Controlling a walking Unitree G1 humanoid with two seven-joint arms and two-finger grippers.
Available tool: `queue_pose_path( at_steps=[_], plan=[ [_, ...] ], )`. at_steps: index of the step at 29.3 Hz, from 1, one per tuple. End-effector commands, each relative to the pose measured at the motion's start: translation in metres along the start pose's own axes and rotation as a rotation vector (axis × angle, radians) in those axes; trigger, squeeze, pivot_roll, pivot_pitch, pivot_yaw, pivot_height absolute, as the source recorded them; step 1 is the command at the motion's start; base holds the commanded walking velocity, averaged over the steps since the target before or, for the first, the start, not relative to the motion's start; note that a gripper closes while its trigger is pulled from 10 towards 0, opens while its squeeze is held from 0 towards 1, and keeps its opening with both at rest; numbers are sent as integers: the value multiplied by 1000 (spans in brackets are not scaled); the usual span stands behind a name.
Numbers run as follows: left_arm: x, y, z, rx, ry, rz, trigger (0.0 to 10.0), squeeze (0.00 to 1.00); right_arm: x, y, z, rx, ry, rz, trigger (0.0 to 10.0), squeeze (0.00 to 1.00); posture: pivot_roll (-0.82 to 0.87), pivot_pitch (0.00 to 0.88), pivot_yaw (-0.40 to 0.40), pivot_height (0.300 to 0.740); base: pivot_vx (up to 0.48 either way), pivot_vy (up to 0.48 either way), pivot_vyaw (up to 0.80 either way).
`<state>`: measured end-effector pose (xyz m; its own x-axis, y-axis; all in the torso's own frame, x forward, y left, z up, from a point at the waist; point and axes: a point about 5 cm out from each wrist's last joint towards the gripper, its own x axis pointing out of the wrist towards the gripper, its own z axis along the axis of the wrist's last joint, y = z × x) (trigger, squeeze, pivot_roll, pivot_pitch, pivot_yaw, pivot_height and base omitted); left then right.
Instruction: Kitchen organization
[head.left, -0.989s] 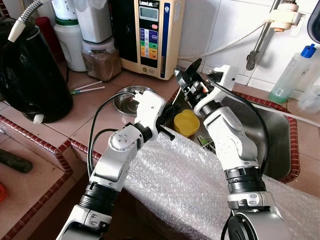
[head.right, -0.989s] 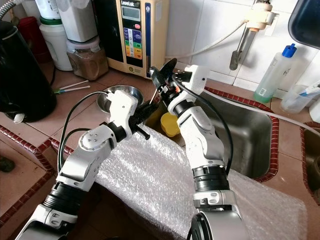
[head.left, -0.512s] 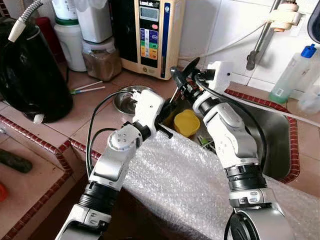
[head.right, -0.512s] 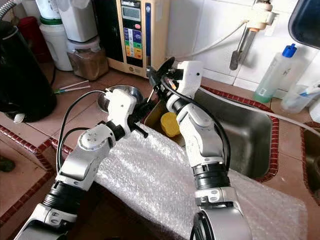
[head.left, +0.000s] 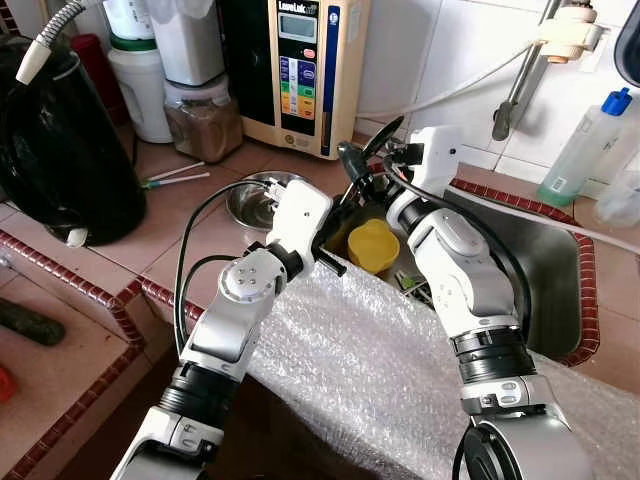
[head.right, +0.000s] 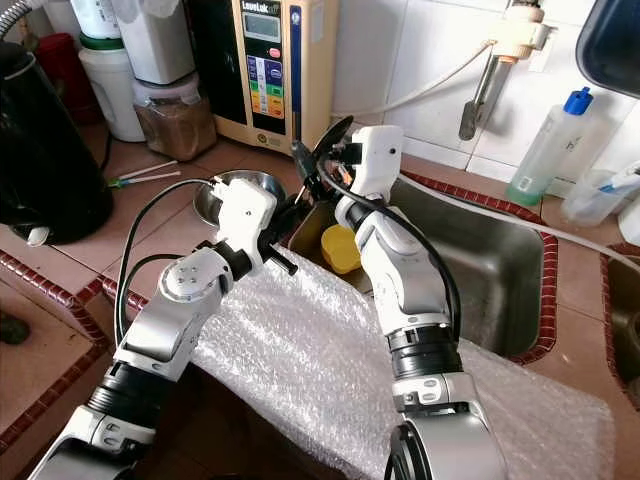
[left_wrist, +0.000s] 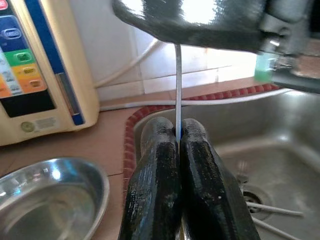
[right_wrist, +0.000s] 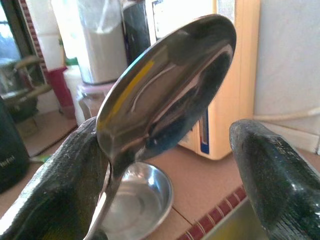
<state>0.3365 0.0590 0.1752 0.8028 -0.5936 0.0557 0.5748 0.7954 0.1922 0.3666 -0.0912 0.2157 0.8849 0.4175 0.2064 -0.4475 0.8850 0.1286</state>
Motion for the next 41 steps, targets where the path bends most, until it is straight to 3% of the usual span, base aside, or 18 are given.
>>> queue_pose_path(
  at_steps=[1,3,4,5,6,7,8,16,24,31,41],
  plan=[
    [2,3,4,13,-13,25,0,0,2,-3,2,-21,19,-25,10000,0,94,0,-4,740,0,0,0],
    [3,10,0,92,22,81,353,0,2,-7,1,-38,36,-54,10000,0,92,0,-3,740,0,0,0],
    [3,10,0,92,22,81,353,0,2,-7,1,-38,36,-54,10000,0,92,0,-3,740,0,0,0],
    [3,13,-2,100,33,117,2627,0,2,-8,2,-50,41,-72,10000,0,91,0,-3,740,0,0,0],
    [3,13,-2,100,33,117,2627,0,2,-8,2,-50,41,-72,10000,0,91,0,-3,740,0,0,0],
    [3,15,-3,103,41,134,4235,0,3,-9,3,-59,48,-86,10000,0,91,0,-3,740,0,0,0],
    [3,17,-5,124,52,157,4902,0,4,-9,4,-62,51,-95,10000,0,89,0,-2,740,0,0,0],
    [7,15,-10,150,71,177,4824,0,9,-2,13,-30,37,-94,10000,0,89,0,0,740,0,0,0],
    [7,15,-13,155,73,187,4902,0,8,-7,21,68,1,-92,10000,0,90,0,2,740,0,0,0],
    [8,15,-14,147,67,188,5176,0,6,-10,34,175,-77,0,10000,0,91,0,-1,740,0,0,0],
    [8,12,-14,157,59,161,5490,0,4,-17,31,226,-69,3,10000,0,91,0,1,740,0,0,0]
  ],
)
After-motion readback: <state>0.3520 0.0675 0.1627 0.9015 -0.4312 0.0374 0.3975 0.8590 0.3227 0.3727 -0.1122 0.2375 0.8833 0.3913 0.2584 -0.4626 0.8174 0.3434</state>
